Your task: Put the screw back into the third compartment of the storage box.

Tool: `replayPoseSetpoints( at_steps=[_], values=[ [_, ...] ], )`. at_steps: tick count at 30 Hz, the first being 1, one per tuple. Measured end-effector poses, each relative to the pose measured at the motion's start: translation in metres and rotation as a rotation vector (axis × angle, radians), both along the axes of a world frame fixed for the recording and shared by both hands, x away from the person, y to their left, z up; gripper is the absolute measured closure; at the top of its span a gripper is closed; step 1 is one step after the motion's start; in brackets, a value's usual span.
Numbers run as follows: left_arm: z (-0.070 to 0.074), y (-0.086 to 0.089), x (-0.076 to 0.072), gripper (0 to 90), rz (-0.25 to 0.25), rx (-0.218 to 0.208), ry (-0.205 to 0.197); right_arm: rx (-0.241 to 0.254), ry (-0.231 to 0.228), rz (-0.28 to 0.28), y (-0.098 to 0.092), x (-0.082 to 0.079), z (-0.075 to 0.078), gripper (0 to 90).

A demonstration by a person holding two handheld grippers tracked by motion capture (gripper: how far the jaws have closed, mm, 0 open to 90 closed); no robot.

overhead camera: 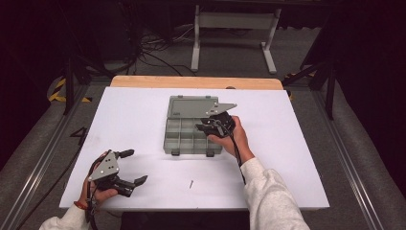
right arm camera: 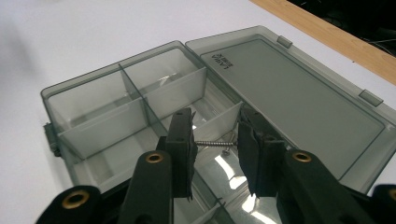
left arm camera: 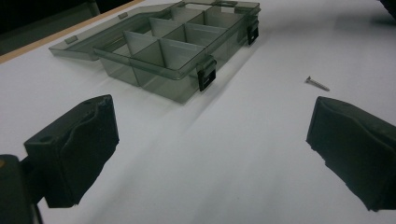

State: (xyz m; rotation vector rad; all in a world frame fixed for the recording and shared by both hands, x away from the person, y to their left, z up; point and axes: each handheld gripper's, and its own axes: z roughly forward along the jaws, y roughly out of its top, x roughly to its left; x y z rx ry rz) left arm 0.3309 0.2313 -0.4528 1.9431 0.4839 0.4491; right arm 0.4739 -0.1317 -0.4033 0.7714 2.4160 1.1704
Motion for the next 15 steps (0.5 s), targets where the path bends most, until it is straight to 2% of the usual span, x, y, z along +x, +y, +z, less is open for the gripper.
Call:
replayPoseSetpoints(
  at_steps=[6, 15],
  values=[
    [0.000, 0.000, 0.000, 3.0, 0.001, -0.001, 0.001, -0.015, 0.011, -0.015, 0.002, 0.007, -0.003, 67.2],
    [0.000, 0.000, 0.001, 3.0, 0.000, 0.001, 0.002, -0.013, 0.032, -0.048, -0.001, 0.015, -0.009, 67.2]
  ],
)
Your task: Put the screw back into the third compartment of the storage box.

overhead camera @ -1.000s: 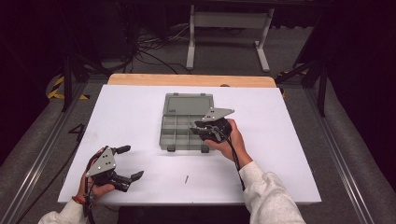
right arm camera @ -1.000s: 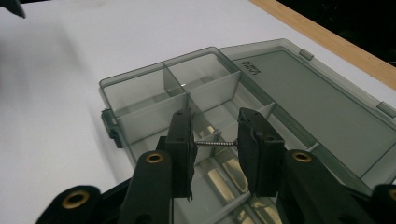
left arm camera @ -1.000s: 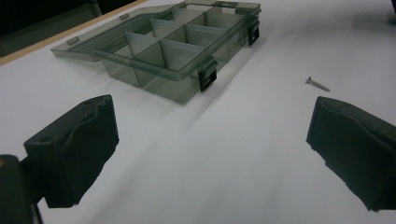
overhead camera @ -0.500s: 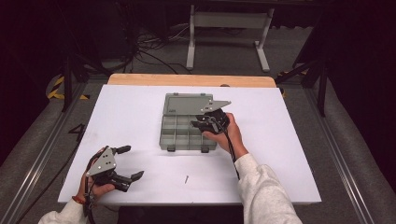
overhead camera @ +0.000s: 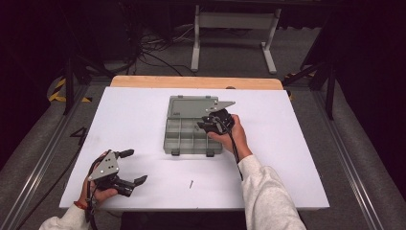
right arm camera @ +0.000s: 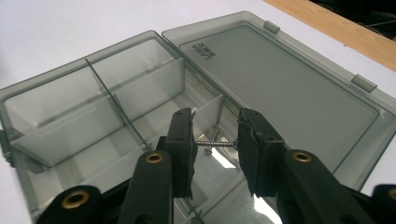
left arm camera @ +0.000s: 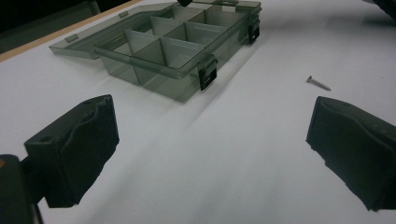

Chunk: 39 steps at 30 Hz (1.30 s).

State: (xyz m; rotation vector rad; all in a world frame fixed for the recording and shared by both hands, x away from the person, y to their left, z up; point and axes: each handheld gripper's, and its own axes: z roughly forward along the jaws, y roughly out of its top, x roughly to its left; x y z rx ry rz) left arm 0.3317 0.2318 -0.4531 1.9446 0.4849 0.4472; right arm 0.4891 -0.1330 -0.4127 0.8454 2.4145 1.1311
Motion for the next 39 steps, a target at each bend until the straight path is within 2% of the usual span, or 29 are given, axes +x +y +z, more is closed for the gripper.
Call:
replayPoseSetpoints(
  at_steps=[10, 25, 34, 39],
  values=[
    [0.000, 0.000, 0.000, 3.0, 0.000, 0.000, -0.001, -0.015, 0.004, -0.027, -0.002, 0.004, -0.004, 67.2],
    [0.000, 0.001, 0.000, 3.2, 0.001, 0.000, 0.000, -0.022, 0.000, -0.023, 0.002, 0.005, -0.007, 65.9],
    [0.000, 0.001, 0.000, 3.3, -0.001, 0.002, 0.006, 0.002, -0.012, -0.003, 0.001, -0.001, -0.002, 63.2],
    [0.000, 0.001, 0.000, 3.4, -0.002, 0.006, 0.003, 0.026, -0.039, 0.018, -0.001, -0.011, 0.005, 60.4]
  ],
)
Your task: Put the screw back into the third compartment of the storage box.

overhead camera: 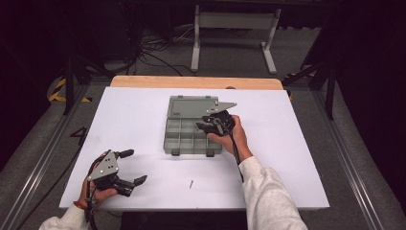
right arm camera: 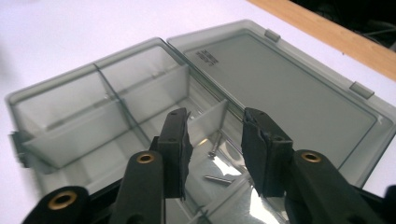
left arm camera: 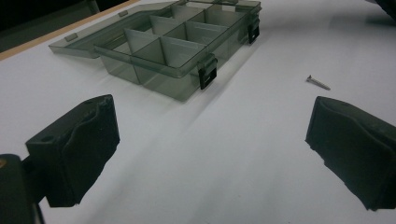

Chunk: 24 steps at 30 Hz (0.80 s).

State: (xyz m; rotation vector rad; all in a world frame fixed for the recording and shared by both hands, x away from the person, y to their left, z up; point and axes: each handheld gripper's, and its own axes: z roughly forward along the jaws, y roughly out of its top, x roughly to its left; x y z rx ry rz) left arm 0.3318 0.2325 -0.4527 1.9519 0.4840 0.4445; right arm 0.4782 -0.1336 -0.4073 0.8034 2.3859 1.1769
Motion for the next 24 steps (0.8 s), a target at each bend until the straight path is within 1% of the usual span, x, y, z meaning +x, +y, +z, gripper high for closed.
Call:
replayPoseSetpoints(
  at_steps=[6, 12, 17, 20, 23, 24],
  values=[
    [0.000, -0.001, 0.000, 3.4, 0.002, -0.002, -0.003, 0.008, -0.032, 0.028, -0.001, -0.015, 0.005, 55.9],
    [0.000, 0.000, 0.000, 3.5, 0.005, 0.001, -0.002, 0.001, -0.071, 0.056, -0.002, -0.031, 0.011, 48.7],
    [0.000, -0.001, 0.000, 3.5, 0.007, 0.002, -0.001, 0.000, -0.084, 0.074, -0.007, -0.045, 0.012, 42.5],
    [-0.001, -0.001, 0.000, 3.5, 0.009, 0.003, 0.001, -0.020, -0.099, 0.084, -0.011, -0.054, 0.012, 38.1],
    [-0.001, -0.002, 0.000, 3.5, 0.011, 0.001, 0.004, -0.005, -0.099, 0.089, -0.015, -0.061, 0.013, 34.5],
    [-0.001, -0.002, 0.000, 3.5, 0.012, 0.002, 0.005, -0.007, -0.106, 0.089, -0.017, -0.064, 0.013, 31.3]
  ],
)
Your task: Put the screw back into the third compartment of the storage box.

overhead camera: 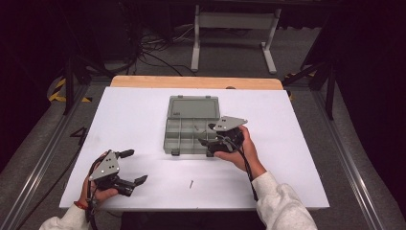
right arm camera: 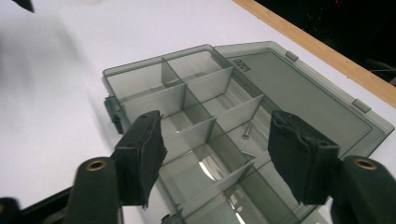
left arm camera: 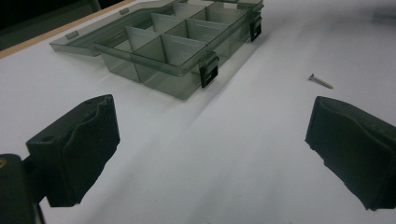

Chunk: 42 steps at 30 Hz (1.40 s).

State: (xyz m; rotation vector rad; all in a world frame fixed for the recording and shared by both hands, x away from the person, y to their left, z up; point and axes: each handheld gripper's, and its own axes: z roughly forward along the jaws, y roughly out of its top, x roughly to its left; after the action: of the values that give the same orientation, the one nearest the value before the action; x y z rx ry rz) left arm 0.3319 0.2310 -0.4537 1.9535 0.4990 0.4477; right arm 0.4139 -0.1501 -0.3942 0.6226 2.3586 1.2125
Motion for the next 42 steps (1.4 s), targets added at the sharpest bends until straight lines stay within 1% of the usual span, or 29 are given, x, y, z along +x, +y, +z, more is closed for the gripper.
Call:
replayPoseSetpoints(
  at_steps=[5, 9, 10, 11, 12, 14, 16, 17, 18, 20, 21, 22, 24, 29, 31, 32, 33, 34, 35, 38, 40, 42],
  values=[
    [0.000, 0.001, 0.000, 3.4, 0.000, 0.002, 0.000, -0.008, -0.015, 0.022, -0.002, -0.013, -0.001, 24.2],
    [0.000, 0.001, 0.000, 3.4, 0.003, 0.002, 0.002, 0.001, -0.018, 0.032, -0.004, -0.023, -0.003, 20.8],
    [0.000, 0.000, 0.000, 3.4, 0.004, 0.003, 0.002, 0.005, -0.016, 0.037, -0.004, -0.026, -0.003, 19.6],
    [0.000, 0.000, 0.000, 3.4, 0.004, 0.003, 0.002, 0.005, -0.016, 0.037, -0.004, -0.026, -0.003, 19.6],
    [0.000, 0.000, 0.000, 3.4, 0.005, 0.005, 0.002, 0.015, -0.012, 0.045, -0.005, -0.030, -0.005, 19.0],
    [0.000, 0.001, 0.000, 3.4, 0.006, 0.008, 0.001, 0.010, -0.015, 0.050, -0.004, -0.035, -0.007, 17.0],
    [0.000, 0.001, 0.000, 3.4, 0.008, 0.006, -0.001, 0.012, 0.000, 0.073, -0.003, -0.044, -0.011, 16.4],
    [0.001, 0.001, 0.000, 3.4, 0.010, 0.007, -0.002, 0.011, 0.006, 0.078, -0.003, -0.046, -0.013, 15.9],
    [0.001, 0.001, 0.000, 3.5, 0.010, 0.007, -0.002, 0.000, 0.009, 0.087, -0.003, -0.049, -0.014, 15.4],
    [0.001, 0.001, 0.000, 3.4, 0.011, 0.008, -0.002, -0.004, 0.012, 0.093, -0.002, -0.052, -0.016, 14.8],
    [0.001, 0.001, 0.000, 3.5, 0.011, 0.008, -0.001, -0.008, 0.018, 0.097, -0.001, -0.055, -0.018, 14.1],
    [0.001, 0.001, 0.000, 3.5, 0.010, 0.007, -0.002, -0.022, 0.028, 0.110, 0.000, -0.057, -0.021, 13.9],
    [0.001, 0.001, 0.000, 3.5, 0.010, 0.008, -0.004, -0.034, 0.049, 0.132, 0.003, -0.061, -0.027, 13.8],
    [0.001, 0.001, 0.000, 3.5, 0.016, 0.005, -0.006, -0.076, 0.074, 0.171, 0.011, -0.069, -0.039, 13.3],
    [0.001, 0.002, 0.000, 3.5, 0.016, 0.009, -0.006, -0.080, 0.092, 0.190, 0.013, -0.071, -0.043, 13.6],
    [0.001, 0.001, 0.000, 3.5, 0.017, 0.007, -0.004, -0.075, 0.110, 0.198, 0.015, -0.073, -0.045, 14.6],
    [0.001, 0.001, -0.001, 3.5, 0.018, 0.008, -0.005, -0.076, 0.118, 0.206, 0.016, -0.073, -0.047, 15.7],
    [0.002, 0.002, -0.001, 3.5, 0.019, 0.007, -0.006, -0.085, 0.128, 0.212, 0.018, -0.075, -0.049, 16.6],
    [0.002, 0.002, -0.001, 3.5, 0.018, 0.007, -0.006, -0.094, 0.130, 0.219, 0.019, -0.075, -0.050, 18.0],
    [0.002, 0.002, -0.001, 3.5, 0.021, 0.006, -0.007, -0.090, 0.159, 0.242, 0.024, -0.078, -0.054, 22.3],
    [0.002, 0.002, 0.000, 3.5, 0.020, 0.006, -0.007, -0.102, 0.166, 0.251, 0.027, -0.079, -0.057, 26.0],
    [0.002, 0.002, 0.000, 3.5, 0.015, 0.011, -0.005, -0.104, 0.185, 0.269, 0.031, -0.081, -0.060, 30.0]
  ],
)
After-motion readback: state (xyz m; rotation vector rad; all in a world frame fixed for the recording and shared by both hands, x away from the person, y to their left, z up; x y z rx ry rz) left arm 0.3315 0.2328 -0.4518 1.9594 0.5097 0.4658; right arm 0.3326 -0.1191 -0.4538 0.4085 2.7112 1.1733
